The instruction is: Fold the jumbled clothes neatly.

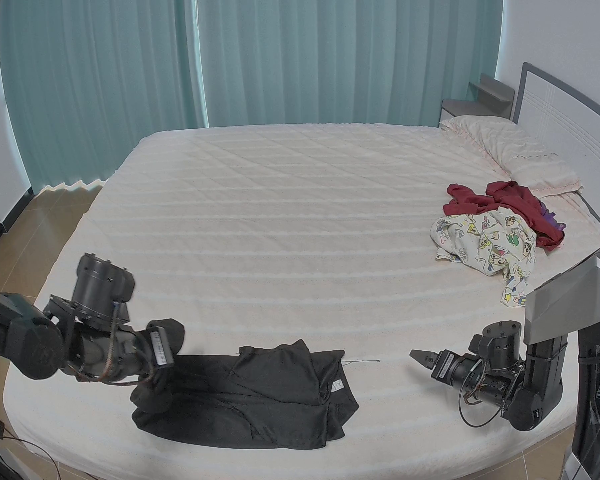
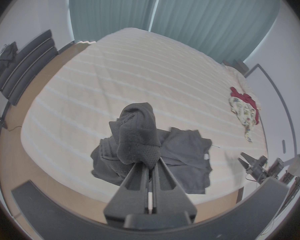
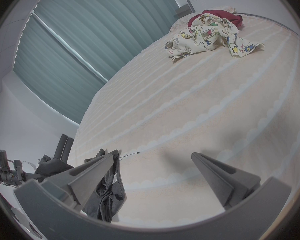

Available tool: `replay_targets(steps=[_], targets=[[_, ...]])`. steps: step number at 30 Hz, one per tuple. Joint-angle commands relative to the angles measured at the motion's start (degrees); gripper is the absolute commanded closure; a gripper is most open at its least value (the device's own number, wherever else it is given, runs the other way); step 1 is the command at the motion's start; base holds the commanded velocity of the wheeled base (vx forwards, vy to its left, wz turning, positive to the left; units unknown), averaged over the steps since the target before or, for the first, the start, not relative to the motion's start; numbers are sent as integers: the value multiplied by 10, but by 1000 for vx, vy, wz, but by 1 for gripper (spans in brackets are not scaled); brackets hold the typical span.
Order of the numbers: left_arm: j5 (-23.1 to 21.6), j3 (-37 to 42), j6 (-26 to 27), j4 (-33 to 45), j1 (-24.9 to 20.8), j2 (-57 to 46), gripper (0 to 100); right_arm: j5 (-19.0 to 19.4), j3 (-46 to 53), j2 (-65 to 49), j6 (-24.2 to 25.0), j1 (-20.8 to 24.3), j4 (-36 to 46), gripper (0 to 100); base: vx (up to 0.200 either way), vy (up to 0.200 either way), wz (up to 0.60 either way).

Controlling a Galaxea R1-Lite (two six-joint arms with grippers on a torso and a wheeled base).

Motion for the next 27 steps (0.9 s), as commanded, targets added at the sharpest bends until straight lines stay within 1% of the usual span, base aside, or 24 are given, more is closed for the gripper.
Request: replay_targets(steps=[1, 4, 7, 8, 9, 12, 13, 15, 18, 20, 21, 27], targets=[[50, -74, -124, 17, -184, 81, 100, 0, 0, -2, 0, 2, -6, 0, 0, 0, 0], [49, -104, -155, 25, -220, 106, 100, 0, 0, -2, 0, 3, -6, 0, 0, 0, 0], [47, -117, -169, 25, -229, 111, 100, 0, -1, -2, 0, 3, -6, 0, 0, 0, 0], [41, -140, -188, 22, -250, 127, 100, 0, -1, -2, 0, 3, -6, 0, 0, 0, 0], [41, -151, -196, 18, -258, 137, 100, 0, -1, -1, 0, 3, -6, 0, 0, 0, 0], [42, -186, -201, 10, -266, 166, 100, 0, -1, 0, 0, 4, -6, 0, 0, 0, 0], [42, -186, -201, 10, -266, 166, 100, 0, -1, 0, 0, 4, -6, 0, 0, 0, 0], [43, -220, -205, 5, -266, 190, 100, 0, -1, 0, 0, 4, -6, 0, 0, 0, 0], [42, -227, -212, 6, -269, 195, 100, 0, -1, -1, 0, 4, -6, 0, 0, 0, 0], [41, -228, -214, 4, -279, 207, 100, 0, -2, 1, -1, 4, -6, 0, 0, 0, 0], [41, -228, -215, 4, -279, 209, 0, 0, -2, 2, -1, 4, -6, 0, 0, 0, 0], [43, -226, -230, 5, -295, 207, 0, 0, -1, 3, -3, 4, -6, 0, 0, 0, 0]])
